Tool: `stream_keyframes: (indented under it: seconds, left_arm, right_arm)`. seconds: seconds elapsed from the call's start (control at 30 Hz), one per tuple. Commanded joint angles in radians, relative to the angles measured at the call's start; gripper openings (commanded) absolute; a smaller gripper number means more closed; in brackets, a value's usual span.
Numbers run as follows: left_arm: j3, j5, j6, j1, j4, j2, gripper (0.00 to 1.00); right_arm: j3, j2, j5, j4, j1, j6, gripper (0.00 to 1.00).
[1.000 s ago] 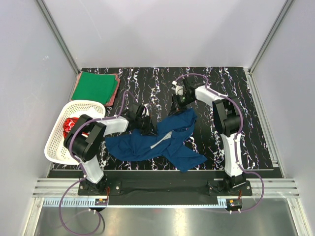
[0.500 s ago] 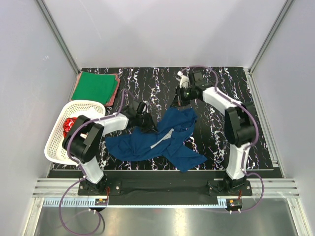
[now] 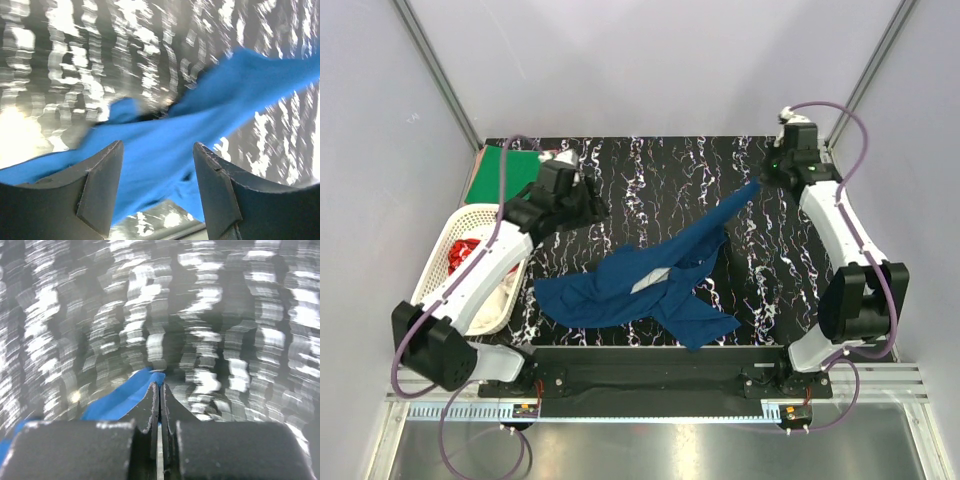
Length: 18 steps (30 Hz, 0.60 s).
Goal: Fold and stack the t-shirts
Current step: Flatten the tshirt out
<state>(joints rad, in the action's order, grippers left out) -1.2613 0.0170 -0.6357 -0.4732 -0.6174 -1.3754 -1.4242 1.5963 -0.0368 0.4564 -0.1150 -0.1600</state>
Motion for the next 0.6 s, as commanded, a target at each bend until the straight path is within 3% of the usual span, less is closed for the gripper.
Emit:
stream_keyframes:
  seconds: [0.0,0.43,0.57]
  left_arm:
    - [0.103,-0.12,0.048,0.074,-0.125,0.041,0.63]
    - [0.29,-0.098,-0.004,0.145,-0.065,0.03,0.61]
    - [0.362,-0.023,0.047,0.145,0.031,0.05,0.61]
  right_arm:
    - [-0.076,-0.052,0.182,0.071,0.04,0.002,0.0]
    - [-0.199,-0.047,0.497,0.324,0.141,-0.157,0.0]
    - [-0.15,-0.088,0.457,0.315,0.149,-0.165,0.0]
